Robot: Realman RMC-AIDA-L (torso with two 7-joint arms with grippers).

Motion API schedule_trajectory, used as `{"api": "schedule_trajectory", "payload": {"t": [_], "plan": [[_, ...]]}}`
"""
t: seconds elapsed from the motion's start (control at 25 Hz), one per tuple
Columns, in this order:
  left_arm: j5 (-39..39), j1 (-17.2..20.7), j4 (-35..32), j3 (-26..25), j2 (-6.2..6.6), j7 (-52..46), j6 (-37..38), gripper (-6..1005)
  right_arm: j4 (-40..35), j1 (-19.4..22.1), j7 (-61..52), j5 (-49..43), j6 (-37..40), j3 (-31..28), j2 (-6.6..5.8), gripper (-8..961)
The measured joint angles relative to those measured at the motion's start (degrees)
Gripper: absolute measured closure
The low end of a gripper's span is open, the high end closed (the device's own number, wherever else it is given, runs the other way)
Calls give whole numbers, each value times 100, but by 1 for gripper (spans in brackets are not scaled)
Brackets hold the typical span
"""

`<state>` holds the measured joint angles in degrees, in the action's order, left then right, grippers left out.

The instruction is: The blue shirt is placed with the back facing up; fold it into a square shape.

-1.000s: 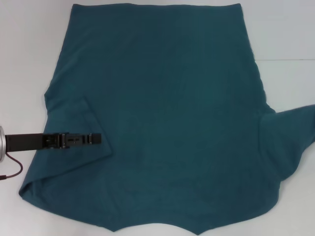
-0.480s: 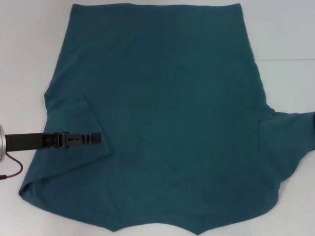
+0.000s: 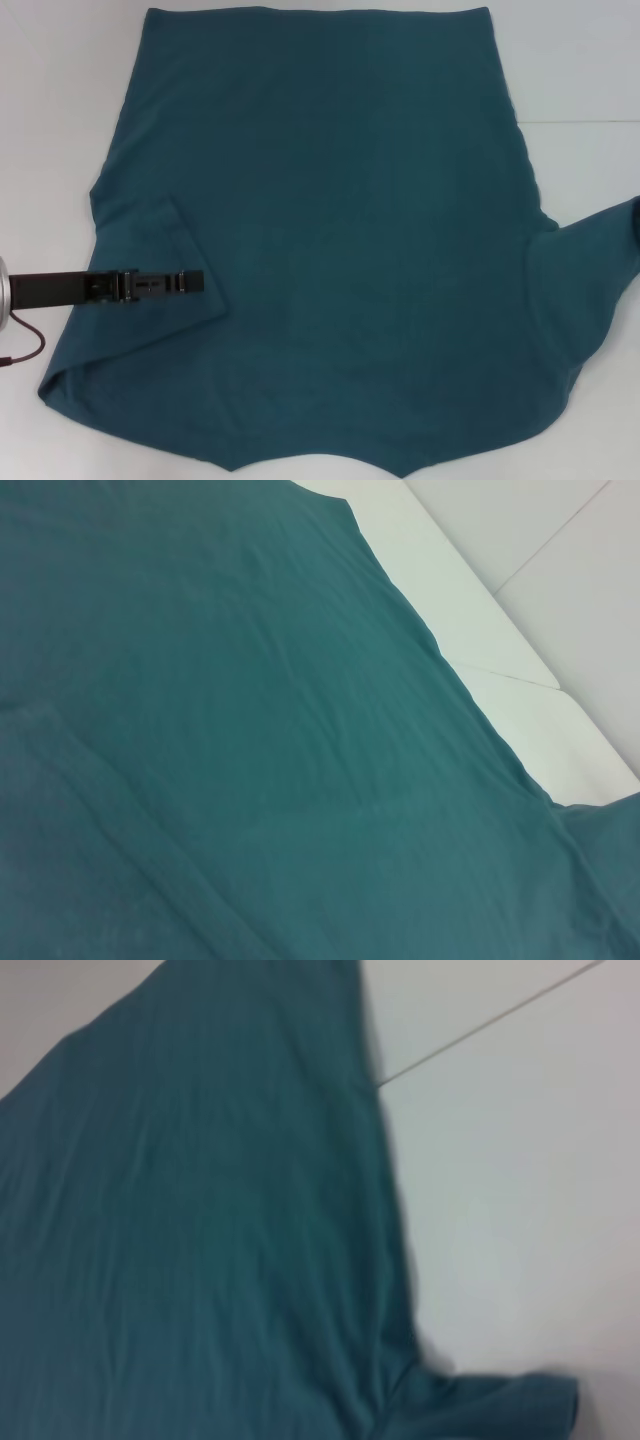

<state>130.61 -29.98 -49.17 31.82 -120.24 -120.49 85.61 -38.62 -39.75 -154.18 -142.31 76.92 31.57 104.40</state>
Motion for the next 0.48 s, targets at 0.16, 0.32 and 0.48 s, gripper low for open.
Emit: {"api": "schedule_trajectory", "payload": {"t": [0.16,0.32,0.48], "plan": [[0,1,2,0,0,-5,-1,38,-1,29,-36,-21,-172,-3,-15,931],[0,-10,2,0,0,-19,-6,38,47,0,-32,-164,-266,32,8,931],[0,-13,0,0,0,-19,-31,38,55,-21,-2,-208,-234,68,44,931]]}}
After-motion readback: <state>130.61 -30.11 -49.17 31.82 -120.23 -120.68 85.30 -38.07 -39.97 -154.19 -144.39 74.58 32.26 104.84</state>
